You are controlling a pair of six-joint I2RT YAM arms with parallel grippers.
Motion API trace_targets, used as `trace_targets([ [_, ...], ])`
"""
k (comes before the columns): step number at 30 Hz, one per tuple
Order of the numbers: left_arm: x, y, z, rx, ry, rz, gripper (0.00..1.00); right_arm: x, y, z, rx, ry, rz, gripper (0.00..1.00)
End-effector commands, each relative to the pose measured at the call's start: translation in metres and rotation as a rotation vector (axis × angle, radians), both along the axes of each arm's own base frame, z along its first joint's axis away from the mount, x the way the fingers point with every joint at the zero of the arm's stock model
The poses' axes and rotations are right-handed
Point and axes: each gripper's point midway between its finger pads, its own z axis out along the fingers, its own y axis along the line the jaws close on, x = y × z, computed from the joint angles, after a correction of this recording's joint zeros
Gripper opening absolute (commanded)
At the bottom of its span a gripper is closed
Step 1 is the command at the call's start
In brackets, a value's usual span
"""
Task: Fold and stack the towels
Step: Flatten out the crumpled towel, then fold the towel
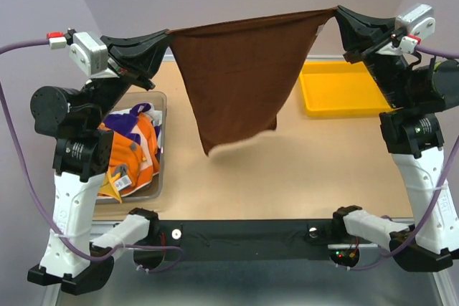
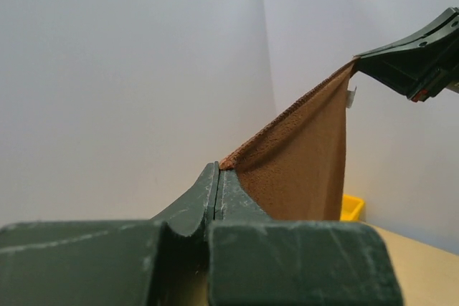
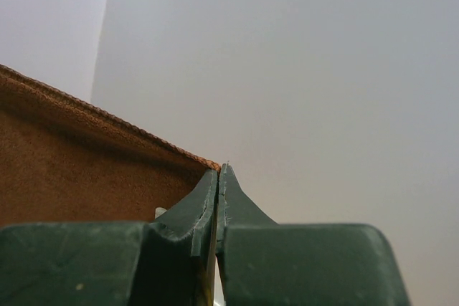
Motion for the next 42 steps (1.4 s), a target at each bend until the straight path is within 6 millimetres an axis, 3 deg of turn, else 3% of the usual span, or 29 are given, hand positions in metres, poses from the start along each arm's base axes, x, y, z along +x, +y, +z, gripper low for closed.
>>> trace_targets([
  [1, -0.007, 0.016, 0.02, -0.053, -0.041, 0.063, 0.0, -0.013, -0.027, 0.032, 0.077, -0.057, -0.091, 0.0],
  [4, 0.009, 0.018, 0.017, -0.078, -0.004, 0.088, 0.0, 0.002, -0.026, 0.03, 0.088, -0.033, -0.103, 0.01],
  [7, 0.051, 0.016, -0.007, -0.085, 0.094, 0.138, 0.0, 0.033, -0.026, 0.012, 0.101, 0.034, -0.143, 0.0],
  [9, 0.095, 0.013, -0.042, -0.075, 0.202, 0.183, 0.0, 0.064, -0.026, -0.017, 0.098, 0.114, -0.186, 0.0],
  [10, 0.126, 0.012, -0.072, -0.065, 0.281, 0.221, 0.0, 0.079, -0.025, -0.032, 0.092, 0.151, -0.207, 0.0],
  [11, 0.139, 0.012, -0.08, -0.064, 0.303, 0.239, 0.0, 0.091, -0.026, -0.045, 0.086, 0.18, -0.231, 0.0],
  [13, 0.185, 0.01, -0.138, -0.037, 0.425, 0.302, 0.0, 0.13, -0.028, -0.091, 0.055, 0.279, -0.306, 0.0],
  [16, 0.223, 0.01, -0.18, -0.013, 0.496, 0.355, 0.0, 0.169, -0.028, -0.139, 0.006, 0.369, -0.375, 0.01],
  [17, 0.245, 0.008, -0.203, 0.003, 0.531, 0.376, 0.0, 0.192, -0.023, -0.163, -0.014, 0.401, -0.388, 0.0],
  [19, 0.277, 0.004, -0.227, 0.019, 0.568, 0.391, 0.0, 0.222, -0.019, -0.192, -0.041, 0.425, -0.406, 0.0],
  [20, 0.287, 0.003, -0.245, 0.032, 0.602, 0.392, 0.0, 0.231, -0.016, -0.2, -0.045, 0.428, -0.404, 0.01],
  [21, 0.296, 0.001, -0.238, 0.028, 0.589, 0.387, 0.0, 0.239, -0.015, -0.206, -0.052, 0.43, -0.402, 0.0],
  [22, 0.313, -0.003, -0.258, 0.043, 0.623, 0.383, 0.0, 0.248, -0.011, -0.21, -0.063, 0.418, -0.389, 0.0],
  [24, 0.326, -0.007, -0.251, 0.039, 0.607, 0.368, 0.0, 0.269, -0.003, -0.232, -0.107, 0.426, -0.376, 0.0],
  [25, 0.337, -0.009, -0.265, 0.049, 0.628, 0.367, 0.0, 0.274, -0.001, -0.232, -0.111, 0.403, -0.375, 0.0],
  [27, 0.349, -0.013, -0.268, 0.052, 0.623, 0.355, 0.0, 0.287, 0.002, -0.255, -0.145, 0.411, -0.371, 0.0],
  [32, 0.359, -0.018, -0.28, 0.077, 0.629, 0.336, 0.0, 0.303, 0.01, -0.289, -0.193, 0.448, -0.341, 0.01],
  [37, 0.35, -0.013, -0.297, 0.093, 0.656, 0.342, 0.0, 0.303, 0.011, -0.319, -0.221, 0.499, -0.329, 0.01],
  [41, 0.33, -0.021, -0.303, 0.086, 0.69, 0.273, 0.0, 0.294, 0.006, -0.339, -0.229, 0.543, -0.343, 0.01],
  [42, 0.324, -0.022, -0.314, 0.089, 0.719, 0.261, 0.0, 0.291, 0.005, -0.342, -0.23, 0.551, -0.345, 0.0],
])
